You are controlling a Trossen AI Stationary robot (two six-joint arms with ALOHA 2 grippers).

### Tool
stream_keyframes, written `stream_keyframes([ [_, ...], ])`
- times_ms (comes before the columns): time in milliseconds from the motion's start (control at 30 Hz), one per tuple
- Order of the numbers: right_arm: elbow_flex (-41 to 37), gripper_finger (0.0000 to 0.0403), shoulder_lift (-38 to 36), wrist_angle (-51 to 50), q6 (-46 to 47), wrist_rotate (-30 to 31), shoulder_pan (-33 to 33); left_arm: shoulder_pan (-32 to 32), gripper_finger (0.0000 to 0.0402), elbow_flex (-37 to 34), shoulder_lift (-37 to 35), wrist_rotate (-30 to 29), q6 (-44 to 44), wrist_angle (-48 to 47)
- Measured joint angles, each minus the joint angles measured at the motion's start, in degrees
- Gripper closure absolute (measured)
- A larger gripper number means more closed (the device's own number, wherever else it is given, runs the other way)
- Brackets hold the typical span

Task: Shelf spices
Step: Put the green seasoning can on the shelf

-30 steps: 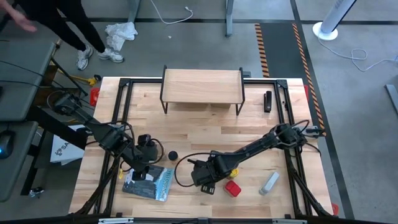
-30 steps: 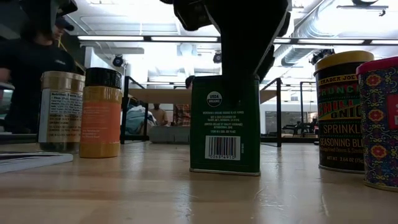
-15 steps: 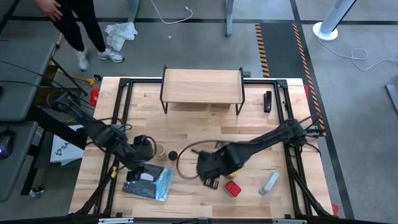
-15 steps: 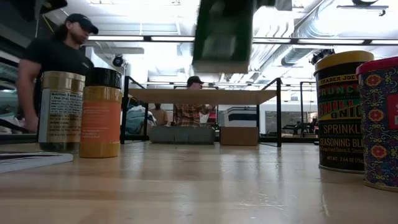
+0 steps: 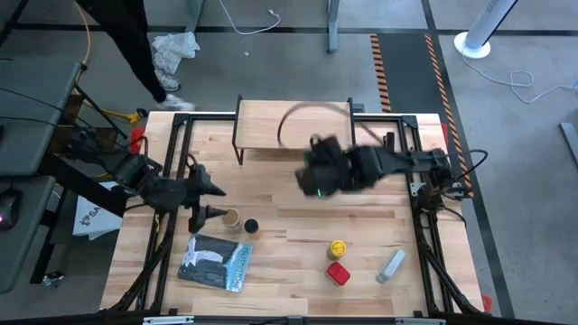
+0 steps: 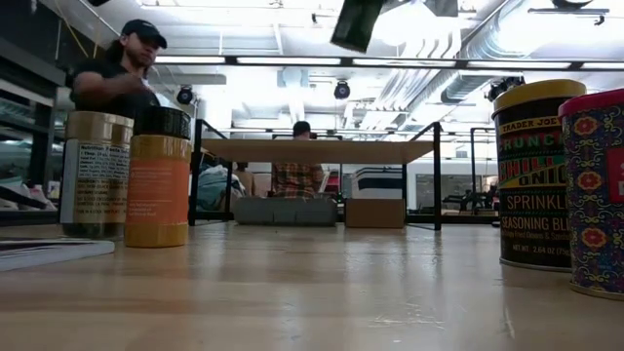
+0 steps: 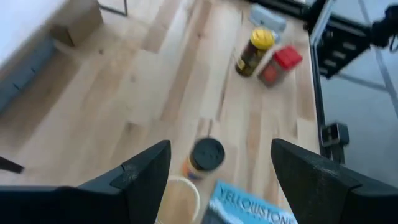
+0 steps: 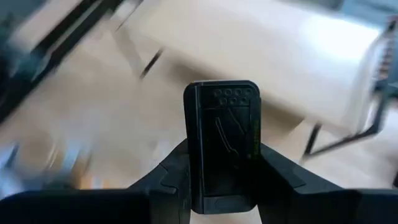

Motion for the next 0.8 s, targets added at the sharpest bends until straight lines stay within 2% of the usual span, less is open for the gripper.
stream_keyframes([
  [100, 0.02, 0.0292, -0.08, -0.14, -2.85, 1.15, -7.67, 2.68, 0.0128, 0.02, -0.92, -0.41, 2.04, 1.83],
  [167, -0.04, 0.0292, -0.06, -0.17, -6.12, -0.19, -13.52, 4.04, 0.0128, 0.00, -1.12, 0.01, 2.37, 2.47],
  [333, -0.05, 0.0292, -0.06, -0.22, -14.24, -11.64, -28.52, 6.57, 0.0129, 0.01, -1.16, 0.20, 2.93, 4.75],
  [433, -0.06, 0.0292, 0.40, -0.24, -17.77, -14.53, -34.82, 7.72, 0.0129, 0.00, -1.09, 0.11, 2.12, 5.25],
  [633, -0.06, 0.0292, 1.43, -0.21, -22.16, -20.59, -41.61, 9.72, 0.0129, 0.00, -1.09, -1.81, 1.92, 7.55],
  [800, -0.06, 0.0292, 2.81, -0.21, -22.73, -23.40, -42.08, 11.46, 0.0129, 0.00, -1.09, -3.09, 1.98, 8.24],
])
